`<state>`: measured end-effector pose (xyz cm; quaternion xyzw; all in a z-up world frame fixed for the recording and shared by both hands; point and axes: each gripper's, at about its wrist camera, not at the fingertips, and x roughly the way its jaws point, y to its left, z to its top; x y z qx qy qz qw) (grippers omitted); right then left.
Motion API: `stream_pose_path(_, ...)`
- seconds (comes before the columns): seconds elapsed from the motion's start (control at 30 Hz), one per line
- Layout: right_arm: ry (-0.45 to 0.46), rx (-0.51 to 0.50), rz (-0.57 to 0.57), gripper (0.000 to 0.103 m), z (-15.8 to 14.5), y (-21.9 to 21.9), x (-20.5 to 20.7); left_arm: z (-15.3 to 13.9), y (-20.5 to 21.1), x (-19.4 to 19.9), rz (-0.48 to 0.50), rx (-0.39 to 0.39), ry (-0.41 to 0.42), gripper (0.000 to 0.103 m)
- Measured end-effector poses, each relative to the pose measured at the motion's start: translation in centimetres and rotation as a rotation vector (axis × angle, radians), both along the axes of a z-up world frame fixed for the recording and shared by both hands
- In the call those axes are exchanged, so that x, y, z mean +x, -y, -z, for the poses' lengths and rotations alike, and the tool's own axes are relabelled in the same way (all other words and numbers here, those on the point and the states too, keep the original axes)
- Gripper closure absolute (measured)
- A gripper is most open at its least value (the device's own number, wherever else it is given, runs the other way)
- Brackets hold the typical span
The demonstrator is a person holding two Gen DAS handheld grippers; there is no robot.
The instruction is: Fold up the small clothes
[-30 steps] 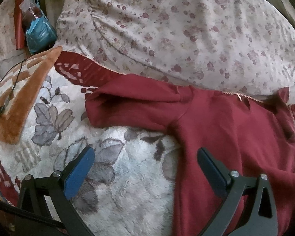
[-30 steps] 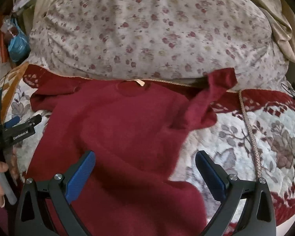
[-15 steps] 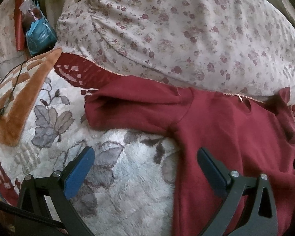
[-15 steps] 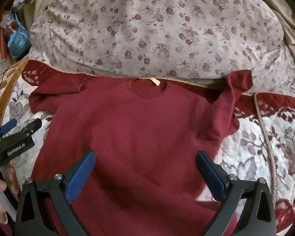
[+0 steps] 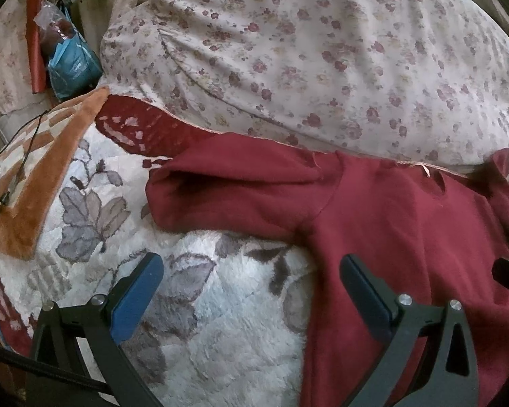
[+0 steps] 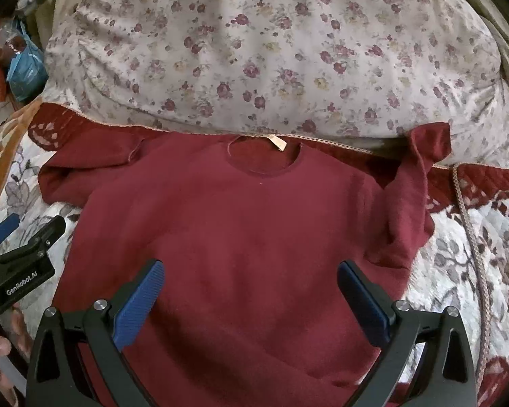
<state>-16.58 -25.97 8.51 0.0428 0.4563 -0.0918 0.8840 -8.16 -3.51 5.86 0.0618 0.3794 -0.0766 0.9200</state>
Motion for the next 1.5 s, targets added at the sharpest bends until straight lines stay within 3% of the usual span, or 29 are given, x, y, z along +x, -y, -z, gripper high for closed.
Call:
stream_pose_path(0.47,-0.009,0.131,-0.017,0.0,1.9,-0.8,2.5,0.7,-0.1,1.2,-0.039,0.035,-0.005,0.0)
stream_pose_path(0.9,-0.021,0.1,-0.07,0.0,2.7,-2.2,4.0,0.8,-0.4,2.1,-0.045,0.036,-0.021,0.0)
stream_pose_path(1.1,-0.001,0.115,-0.112,0.001,2.6,-3.3,5.4,0.9,-3.2,3.5,-0.148,0.026,-0.053,0.0)
stream_pose_path(1.23,0.008,0.143,-0.162,0.011,2.6,-4.3,7.1,1.0,-5.9,4.7,-0.243,-0.023,-0.083,0.0)
stream_pose_path(1.5,0.026,0.21,-0.255,0.031,2.5,-6.9,12.4,2.2,-7.8,6.8,-0.356,-0.02,-0.152,0.0)
